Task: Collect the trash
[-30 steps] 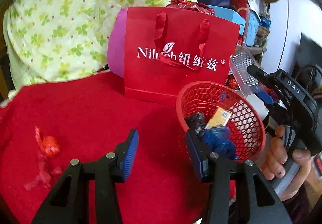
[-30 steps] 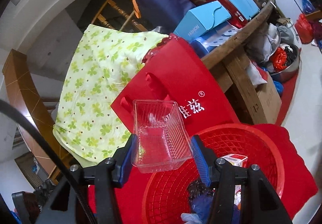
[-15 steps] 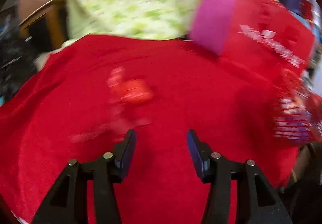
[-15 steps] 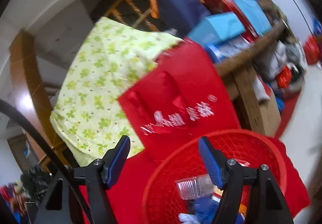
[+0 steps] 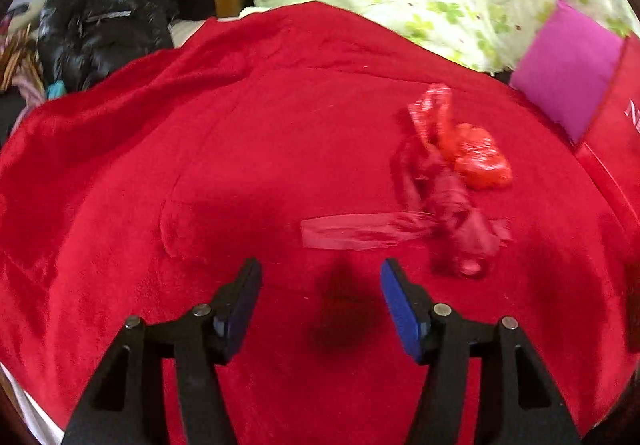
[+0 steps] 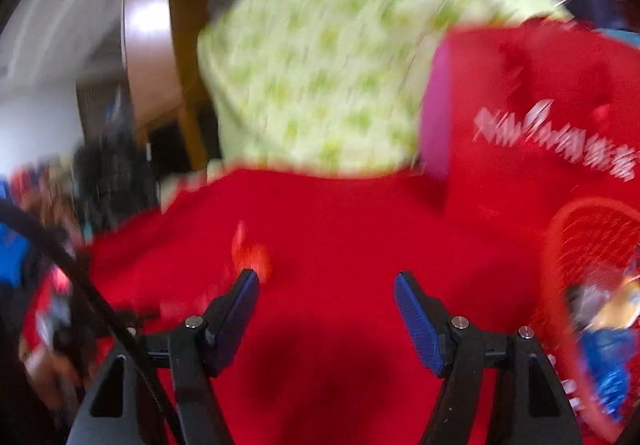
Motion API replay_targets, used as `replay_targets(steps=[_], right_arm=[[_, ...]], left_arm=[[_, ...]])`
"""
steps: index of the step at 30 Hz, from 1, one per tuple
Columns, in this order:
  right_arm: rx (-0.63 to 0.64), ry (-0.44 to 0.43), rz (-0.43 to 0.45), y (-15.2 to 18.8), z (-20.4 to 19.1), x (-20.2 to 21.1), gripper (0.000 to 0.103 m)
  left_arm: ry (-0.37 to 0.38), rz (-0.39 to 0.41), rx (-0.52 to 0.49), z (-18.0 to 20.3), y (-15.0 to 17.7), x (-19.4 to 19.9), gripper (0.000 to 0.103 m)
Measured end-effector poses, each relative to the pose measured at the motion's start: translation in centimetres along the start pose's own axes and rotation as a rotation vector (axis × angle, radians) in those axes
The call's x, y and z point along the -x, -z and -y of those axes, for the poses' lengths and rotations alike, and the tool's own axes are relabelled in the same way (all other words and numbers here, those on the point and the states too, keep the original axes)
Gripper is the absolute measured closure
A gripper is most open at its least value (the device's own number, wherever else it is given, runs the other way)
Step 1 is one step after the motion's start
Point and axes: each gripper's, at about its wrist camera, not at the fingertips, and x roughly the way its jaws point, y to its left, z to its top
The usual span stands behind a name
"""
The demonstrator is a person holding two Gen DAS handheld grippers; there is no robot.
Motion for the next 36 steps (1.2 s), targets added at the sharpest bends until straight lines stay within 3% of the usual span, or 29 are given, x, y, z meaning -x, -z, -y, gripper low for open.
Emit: replay_targets(steps=[2,6,9,11,16,18,19,24,36], right_arm=[[0.028,0.023,-0.058,0.6,-0.6,-1.8,0.029],[0.040,0.059,-0.104,1.5,-0.7,-4.9,0.029],[0.061,0.134,-0.121,2.0,0.3,-7.6,0.029],[0.069,0.183,-0.119,2.1,1.4,-9.1,0.029],[0.026,0.278,-0.110,2.6,4.5,-12.6,0.029],[-0.012,0.243,-0.218,2.8,5.7,-15.0,0.029],[-0.028,0.226,-0.228,2.9,6.1,-15.2,0.029],[-0.073,0.165,-0.218,2.9,7.2,-14.9,0.024],[-0.062,0.141,-0.226,2.9,6.8,-15.8,0.016]], left_arm=[[-0.012,0.004,0.003,-0.7,0.2,-0.6,0.039],[-0.029,-0.005,-0.013,-1.7,-0.4,-2.7,0.038],[-0.032,0.000,-0.019,-1.9,-1.3,-4.0,0.037],[-0.034,0.003,-0.051,-1.8,-1.8,-5.0,0.024],[-0.043,0.013,-0.087,-2.2,-1.8,-6.8,0.010],[-0.063,0.029,-0.098,-2.0,-1.5,-7.0,0.004],[-0.079,0.032,-0.102,-1.9,-1.3,-7.1,0.002],[-0.083,0.037,-0.094,-2.0,-1.1,-7.1,0.000],[-0.069,0.035,-0.084,-2.3,-1.1,-7.1,0.000]])
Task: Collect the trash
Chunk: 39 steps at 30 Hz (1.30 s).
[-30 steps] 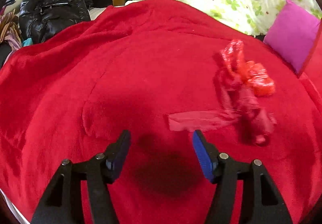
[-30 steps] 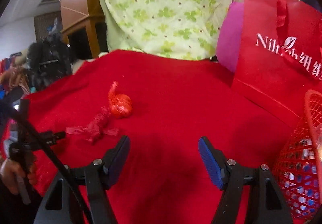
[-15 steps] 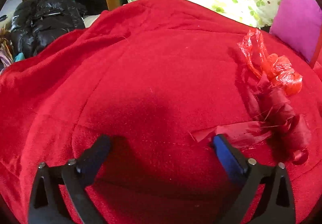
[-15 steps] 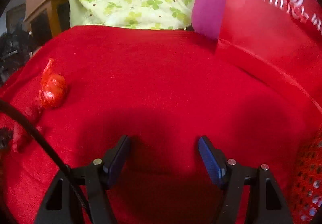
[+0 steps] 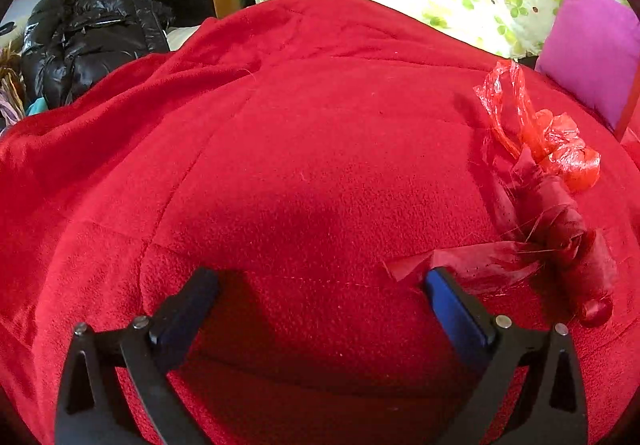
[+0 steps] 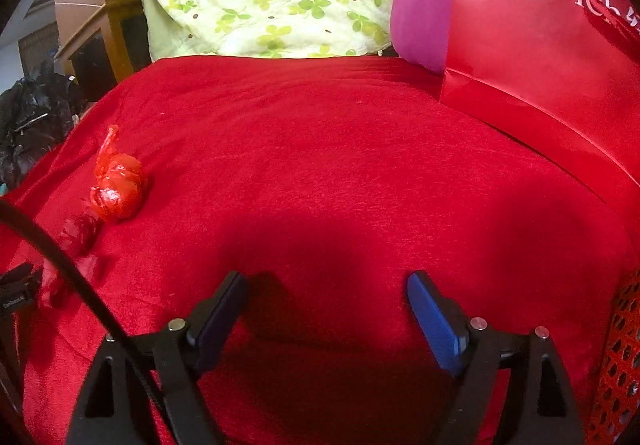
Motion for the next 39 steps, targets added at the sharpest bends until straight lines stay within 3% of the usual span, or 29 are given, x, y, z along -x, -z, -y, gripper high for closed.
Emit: replay_targets(steps=[39], right_arm=[[0.010,-0.019,-0.013,-0.17,-0.22,-0.17,0.009]], left_arm=[[0.000,0.005,0.005,-0.11,0.05,0.10,0.000]])
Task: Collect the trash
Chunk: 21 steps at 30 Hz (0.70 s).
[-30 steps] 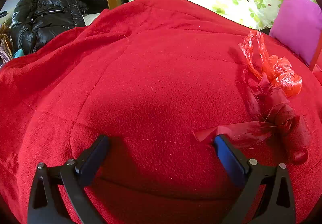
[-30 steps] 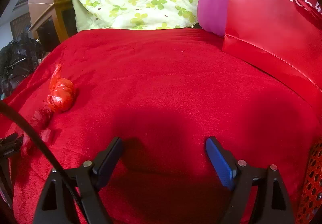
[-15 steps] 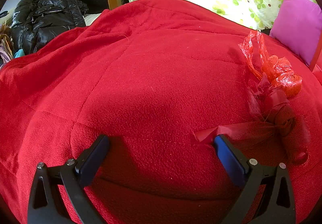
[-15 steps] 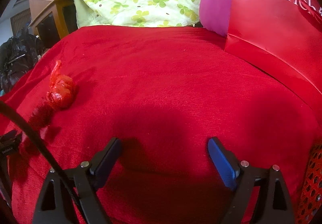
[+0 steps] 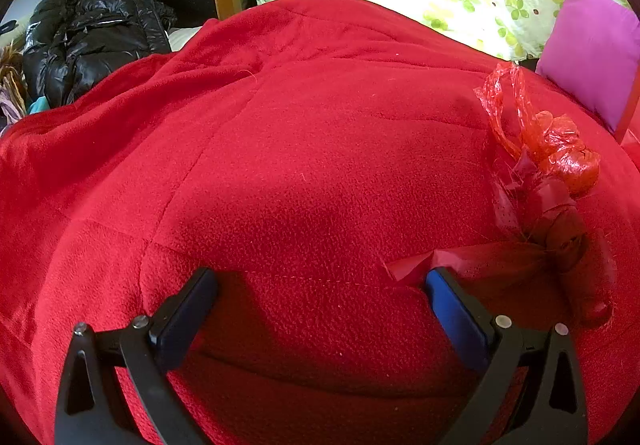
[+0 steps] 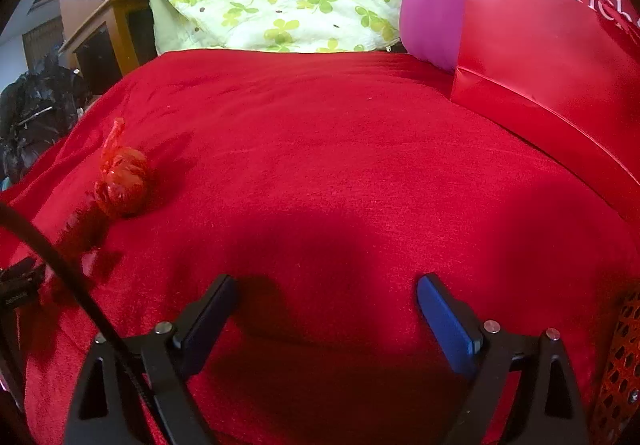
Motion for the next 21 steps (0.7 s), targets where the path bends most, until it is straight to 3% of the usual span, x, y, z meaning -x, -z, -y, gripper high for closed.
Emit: replay_targets(steps=[16,21], right_arm=[[0.026,0.031,-0.011,0.0,-0.8,-0.1,0.007],[0.028,0.026,0.066,-0.3,-1.8,2.0,0.007]], left_arm=[[0.001,-0.001,0.000,0.0,0.0,0.0,0.000],[0.000,0.000,0.001,0.0,0.0,0.0,0.000]])
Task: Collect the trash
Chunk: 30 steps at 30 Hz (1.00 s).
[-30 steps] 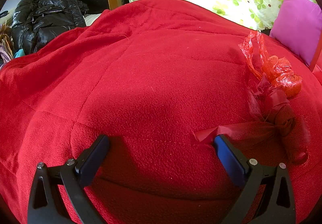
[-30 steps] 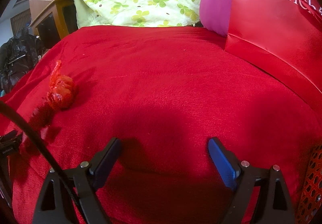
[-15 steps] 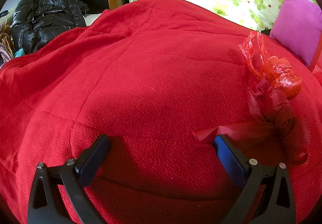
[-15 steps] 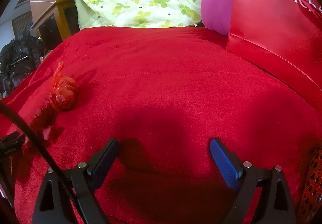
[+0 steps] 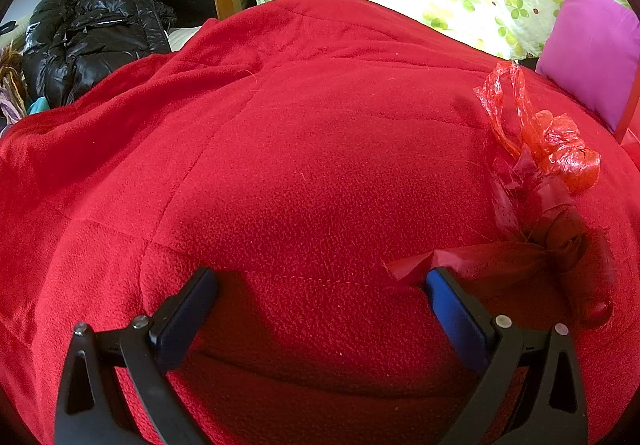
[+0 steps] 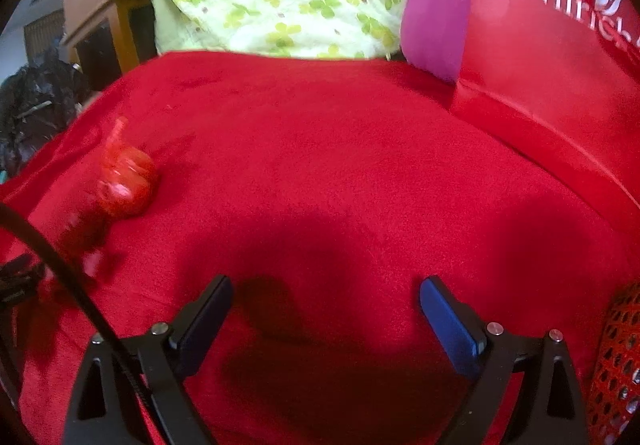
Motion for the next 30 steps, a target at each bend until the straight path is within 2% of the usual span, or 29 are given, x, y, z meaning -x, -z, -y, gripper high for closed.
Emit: replay_targets(steps=[3,7,9,15,21,26,30], right_arm=[[-0.036,-0.018,0.044,-1.1,-0.4,1.9,0.007],[-0.199,-0.085,0.066,-2.1,0.9,3.6,0.007],[-0.239,-0.089,0.069,-2.0,1.2,4.2,0.007],[-0.213,-0.066,0.075,-1.2,2.4,5.2,0.007],[-0.242,-0.141,0.031,-1.8,2.2,4.2,0.007],[-0.188,-0.175,0.049,-2.2,0.6,4.6,0.007],[-0.222,-0.218,0.071,-2.4,0.7,5.7,0.007]], left_arm=[[0.000,0.000,0.000,0.0,0.0,0.0,0.000],[-0.001,0.000,0.000,0.1,0.0,0.0,0.000],[0.000,0.000,0.000,0.0,0.0,0.0,0.000],[-0.001,-0.001,-0.001,0.1,0.0,0.0,0.000],[-0.002,-0.001,-0.001,0.1,0.0,0.0,0.000],[-0.002,-0.001,-0.001,0.1,0.0,0.0,0.000],[-0.002,0.000,-0.001,0.0,0.0,0.0,0.000]])
